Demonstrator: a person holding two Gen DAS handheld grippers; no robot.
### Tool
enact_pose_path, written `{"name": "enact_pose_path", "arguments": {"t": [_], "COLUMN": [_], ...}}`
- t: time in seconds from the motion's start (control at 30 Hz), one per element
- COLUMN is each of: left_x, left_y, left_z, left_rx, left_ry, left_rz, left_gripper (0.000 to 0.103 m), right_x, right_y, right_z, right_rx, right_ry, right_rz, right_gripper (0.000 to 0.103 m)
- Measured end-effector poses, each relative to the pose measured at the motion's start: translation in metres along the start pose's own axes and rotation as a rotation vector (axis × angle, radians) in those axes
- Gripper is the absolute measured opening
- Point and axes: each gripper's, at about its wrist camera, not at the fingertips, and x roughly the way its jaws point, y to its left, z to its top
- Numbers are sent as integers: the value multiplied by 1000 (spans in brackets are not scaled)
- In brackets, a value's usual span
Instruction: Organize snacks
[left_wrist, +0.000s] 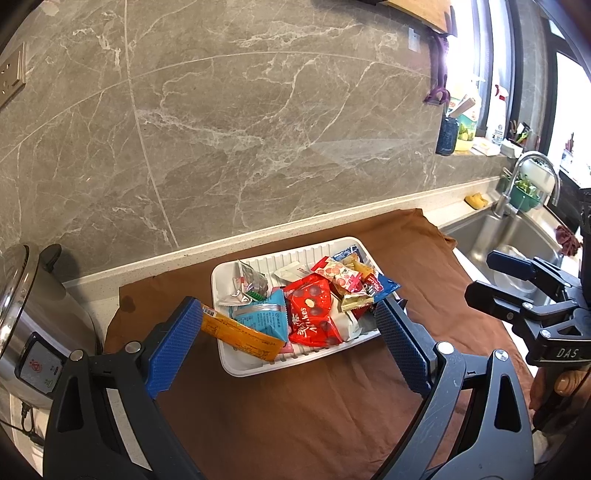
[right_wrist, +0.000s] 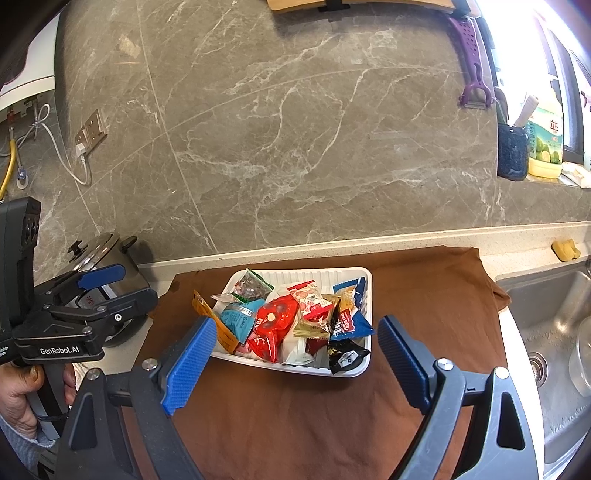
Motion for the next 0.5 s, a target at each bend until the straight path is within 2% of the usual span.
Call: {"name": "enact_pose_path", "arguments": {"t": [0.1, 0.3, 0.37, 0.5], "left_x": [-1, -13, -18, -20], "left_y": [-1, -11, -12, -9], "left_z": [1, 4, 6, 6], "left_rx": [10, 72, 70, 26], "left_ry": [-10, -80, -105, -100], "left_rz": [-3, 38, 35, 70], "left_gripper": [95, 95, 95, 95], "right_x": [-1, 0, -1, -1], "right_y": [0, -1, -1, -2], "right_z": [-1, -1, -2, -2], "right_rx": [2, 5, 6, 8], "right_ry": [1, 2, 2, 2], "right_rz": [-3, -3, -5, -4], "right_gripper": [91, 91, 91, 91]}}
